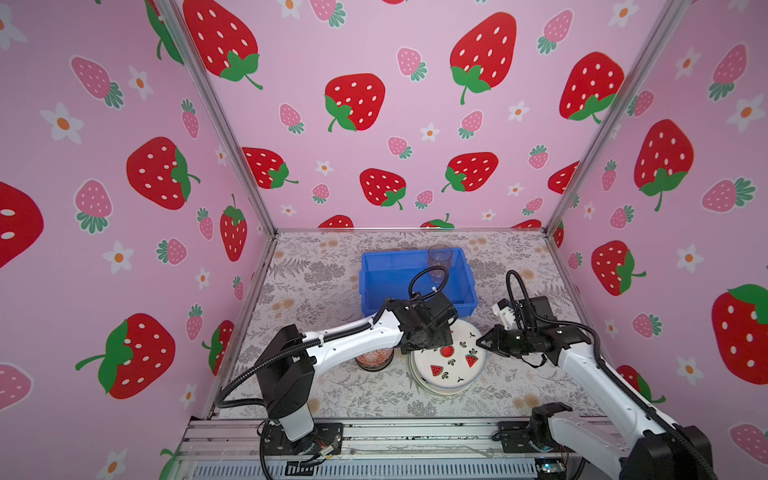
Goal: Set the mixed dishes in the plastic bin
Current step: 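Lift the top watermelon plate off the stack with both grippers, then carry the watermelon plate with both grippers over the blue bin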
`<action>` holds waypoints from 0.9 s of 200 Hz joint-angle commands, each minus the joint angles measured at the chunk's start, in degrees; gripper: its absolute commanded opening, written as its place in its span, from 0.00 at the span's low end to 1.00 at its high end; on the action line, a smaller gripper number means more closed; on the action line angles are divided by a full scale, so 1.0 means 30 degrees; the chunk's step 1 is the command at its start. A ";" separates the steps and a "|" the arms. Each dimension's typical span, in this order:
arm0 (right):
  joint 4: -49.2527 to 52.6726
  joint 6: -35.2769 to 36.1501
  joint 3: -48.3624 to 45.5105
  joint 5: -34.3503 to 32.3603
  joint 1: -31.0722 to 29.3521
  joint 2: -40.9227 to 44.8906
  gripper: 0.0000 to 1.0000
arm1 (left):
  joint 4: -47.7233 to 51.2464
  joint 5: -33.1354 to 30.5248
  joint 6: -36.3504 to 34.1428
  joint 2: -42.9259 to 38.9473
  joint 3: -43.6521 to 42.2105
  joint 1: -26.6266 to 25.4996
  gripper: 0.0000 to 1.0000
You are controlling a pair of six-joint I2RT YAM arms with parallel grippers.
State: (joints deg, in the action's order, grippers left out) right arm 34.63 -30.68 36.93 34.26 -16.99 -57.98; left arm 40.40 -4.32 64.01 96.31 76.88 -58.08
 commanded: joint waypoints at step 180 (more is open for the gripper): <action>0.0035 0.0547 0.6499 0.2578 0.0288 -0.2609 0.00 | 0.0437 0.1488 -0.5282 -0.3419 0.1504 0.3945 0.96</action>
State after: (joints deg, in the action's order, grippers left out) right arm 38.17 -28.42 51.29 37.04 -16.43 -64.34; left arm 39.57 -0.01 51.59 88.77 77.82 -48.71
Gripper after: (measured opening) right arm 0.125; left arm 0.963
